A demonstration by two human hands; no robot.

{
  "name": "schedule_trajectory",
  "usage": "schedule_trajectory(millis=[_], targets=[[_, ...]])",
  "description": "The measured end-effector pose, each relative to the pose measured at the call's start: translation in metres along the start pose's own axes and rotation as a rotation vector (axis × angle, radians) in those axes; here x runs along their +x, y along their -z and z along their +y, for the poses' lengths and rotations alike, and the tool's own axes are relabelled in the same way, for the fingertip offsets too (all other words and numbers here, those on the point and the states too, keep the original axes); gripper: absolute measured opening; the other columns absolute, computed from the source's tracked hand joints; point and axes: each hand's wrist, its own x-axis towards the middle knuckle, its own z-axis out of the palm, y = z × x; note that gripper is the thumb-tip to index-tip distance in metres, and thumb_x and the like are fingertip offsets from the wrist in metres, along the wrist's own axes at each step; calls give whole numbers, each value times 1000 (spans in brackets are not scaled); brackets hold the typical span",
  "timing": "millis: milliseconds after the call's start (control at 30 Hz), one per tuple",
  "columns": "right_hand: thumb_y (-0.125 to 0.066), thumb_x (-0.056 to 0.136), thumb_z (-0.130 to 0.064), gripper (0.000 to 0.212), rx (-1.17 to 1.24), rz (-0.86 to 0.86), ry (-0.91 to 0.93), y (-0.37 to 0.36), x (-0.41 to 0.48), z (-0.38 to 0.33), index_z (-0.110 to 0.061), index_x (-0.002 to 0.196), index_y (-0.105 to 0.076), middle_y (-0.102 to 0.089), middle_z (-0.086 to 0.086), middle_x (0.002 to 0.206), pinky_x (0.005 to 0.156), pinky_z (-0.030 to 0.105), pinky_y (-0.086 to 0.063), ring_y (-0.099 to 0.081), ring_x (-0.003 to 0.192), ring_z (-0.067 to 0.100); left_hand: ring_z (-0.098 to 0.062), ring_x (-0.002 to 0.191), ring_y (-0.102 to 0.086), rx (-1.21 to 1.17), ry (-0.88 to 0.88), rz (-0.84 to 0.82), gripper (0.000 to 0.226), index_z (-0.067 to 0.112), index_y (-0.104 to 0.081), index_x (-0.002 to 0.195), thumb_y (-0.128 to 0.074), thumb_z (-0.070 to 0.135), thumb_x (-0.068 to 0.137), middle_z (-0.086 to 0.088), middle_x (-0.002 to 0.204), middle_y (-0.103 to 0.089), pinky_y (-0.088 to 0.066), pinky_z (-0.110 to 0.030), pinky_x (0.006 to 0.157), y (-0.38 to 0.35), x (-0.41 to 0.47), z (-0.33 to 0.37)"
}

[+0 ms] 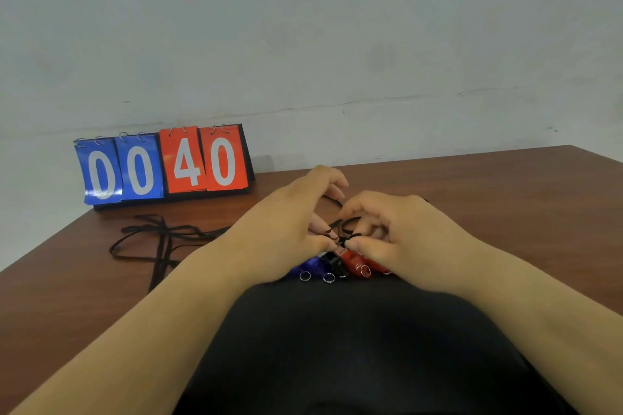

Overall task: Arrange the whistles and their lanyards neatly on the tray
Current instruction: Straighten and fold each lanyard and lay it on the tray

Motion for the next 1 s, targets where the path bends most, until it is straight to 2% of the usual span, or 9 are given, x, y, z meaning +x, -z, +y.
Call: schedule_trajectory(millis=[167, 300, 533, 733, 867, 1000], targets=[[-72, 92, -27, 31, 14, -8, 1, -4, 1, 2, -38, 118, -61, -71, -15, 83, 68, 20, -53, -67, 74, 4, 6, 85, -72, 4, -12, -5, 73, 45, -39, 132, -80, 9, 84, 26, 132, -53, -62, -32, 86, -2, 0, 2], [-71, 93, -29, 24, 2, -12, -1, -6, 3, 5, -36, 115, -64, -69, -14, 78, 64, 17, -47, -64, 73, 2, 5, 85, -72, 19, -18, -6, 73, 45, -37, 131, -81, 10, 84, 27, 132, -53, -62, -30, 84, -2, 1, 2], [-71, 92, -31, 19, 12, -3, -3, -11, 3, 5, -38, 109, -66, -67, -18, 79, 64, 16, -47, -63, 73, -1, 6, 83, -72, 23, -23, -7, 73, 44, -37, 131, -82, 12, 83, 24, 127, -55, -61, -28, 84, -4, 1, 1], [-72, 91, -26, 9, 6, 51, -13, -11, 4, 4, -32, 90, -66, -66, -12, 74, 63, 16, -49, -63, 73, 1, 8, 85, -71, 37, -29, 0, 71, 44, -37, 130, -81, 13, 84, 23, 127, -53, -61, -28, 85, -5, 1, -1], [-73, 92, -23, 10, 105, 84, -82, -5, 4, 3, -28, 86, -67, -73, -7, 74, 66, 19, -55, -69, 69, 4, 7, 85, -72, 31, -7, 49, 69, 45, -38, 130, -80, 14, 86, 23, 123, -55, -62, -31, 87, -3, 1, -8], [-72, 93, -17, 5, 326, 99, -215, 3, 7, 6, -16, 90, -69, -78, 0, 77, 66, 21, -59, -75, 71, 11, 3, 89, -72, 19, 17, 120, 67, 47, -40, 130, -80, 17, 87, 24, 119, -58, -60, -30, 91, 0, 2, -17]])
